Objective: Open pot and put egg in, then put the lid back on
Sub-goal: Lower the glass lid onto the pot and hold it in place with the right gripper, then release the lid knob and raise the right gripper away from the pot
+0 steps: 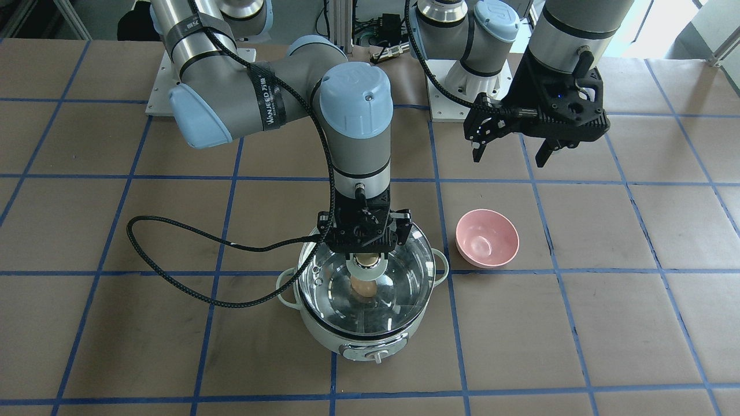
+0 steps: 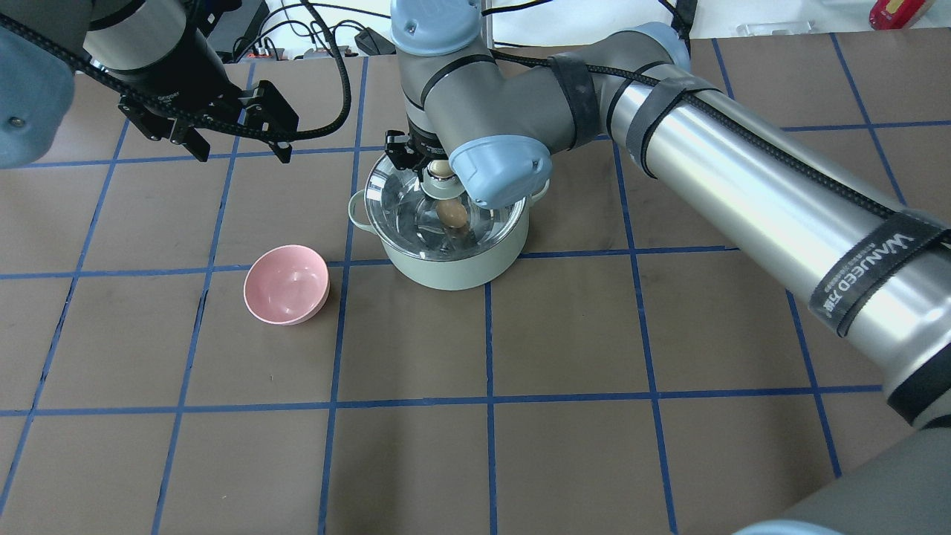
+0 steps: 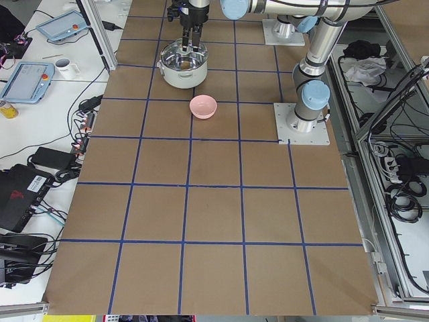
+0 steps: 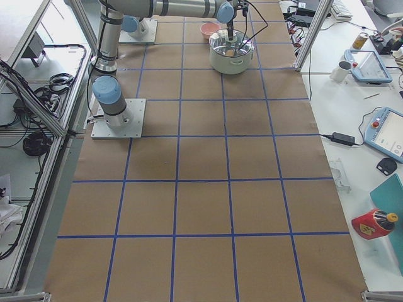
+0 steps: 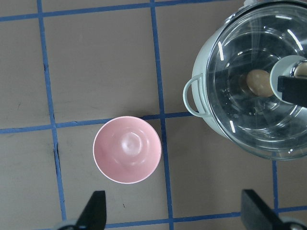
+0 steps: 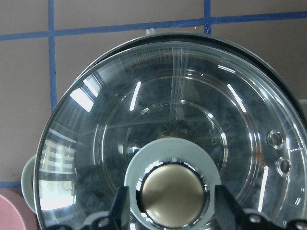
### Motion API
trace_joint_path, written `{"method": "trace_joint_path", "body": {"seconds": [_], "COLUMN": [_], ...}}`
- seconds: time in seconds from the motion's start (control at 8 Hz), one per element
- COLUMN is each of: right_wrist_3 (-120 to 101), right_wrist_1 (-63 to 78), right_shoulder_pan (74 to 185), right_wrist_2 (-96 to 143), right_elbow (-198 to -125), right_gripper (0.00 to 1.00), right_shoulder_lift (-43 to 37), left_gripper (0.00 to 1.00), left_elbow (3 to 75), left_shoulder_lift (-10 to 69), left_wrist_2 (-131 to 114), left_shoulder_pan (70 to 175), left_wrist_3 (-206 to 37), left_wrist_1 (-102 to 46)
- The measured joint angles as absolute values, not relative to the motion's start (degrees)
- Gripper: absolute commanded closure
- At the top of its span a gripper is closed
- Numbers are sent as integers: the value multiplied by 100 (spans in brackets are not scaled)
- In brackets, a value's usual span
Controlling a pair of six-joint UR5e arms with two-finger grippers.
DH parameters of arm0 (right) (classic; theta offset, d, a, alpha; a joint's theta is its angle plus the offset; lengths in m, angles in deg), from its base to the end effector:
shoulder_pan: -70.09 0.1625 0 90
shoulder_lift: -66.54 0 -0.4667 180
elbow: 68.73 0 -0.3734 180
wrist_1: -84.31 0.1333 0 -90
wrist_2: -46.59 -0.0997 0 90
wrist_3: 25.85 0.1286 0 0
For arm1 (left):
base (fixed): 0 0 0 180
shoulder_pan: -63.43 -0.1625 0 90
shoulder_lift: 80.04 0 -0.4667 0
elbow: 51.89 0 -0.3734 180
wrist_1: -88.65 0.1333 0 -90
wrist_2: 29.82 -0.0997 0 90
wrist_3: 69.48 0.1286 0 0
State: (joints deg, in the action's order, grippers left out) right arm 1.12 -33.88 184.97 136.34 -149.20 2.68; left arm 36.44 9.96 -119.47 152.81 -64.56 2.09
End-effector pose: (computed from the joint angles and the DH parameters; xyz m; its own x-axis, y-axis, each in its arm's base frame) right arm 0.4104 -0.5668 0.3688 -0.9951 0.0274 -0.0948 0.0439 0.9832 -0.1770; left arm -0.1288 -0.4854 0.5209 -0.9972 0.0752 -0.0016 0.0750 0.9932 -0.0893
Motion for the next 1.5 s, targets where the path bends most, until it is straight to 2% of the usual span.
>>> {"method": "trace_joint_path", "body": {"seconds": [0.5,0.88,1.5], "right_wrist_3": [216,143,-1867], "right_wrist_1": [-3270,-2574,-847], "right_shoulder_pan": [18501,18224,16102], "right_wrist_2": [13475,13494,13511], "right_elbow": [-14932,-14950,-15025], "right_gripper": [0,0,0], "right_shoulder_lift": [104,-388,-1542], "left_gripper": [0,0,0], "left_elbow": [3644,3644,3644], "left_shoulder_lift": [996,996,996], "left_wrist_2": [-11955,-11956,-11956], "left_shoulder_pan": [15281,15281,15281], "left_wrist_3": [-6481,-6482,-6478], "left_wrist_1": [208,208,208]}}
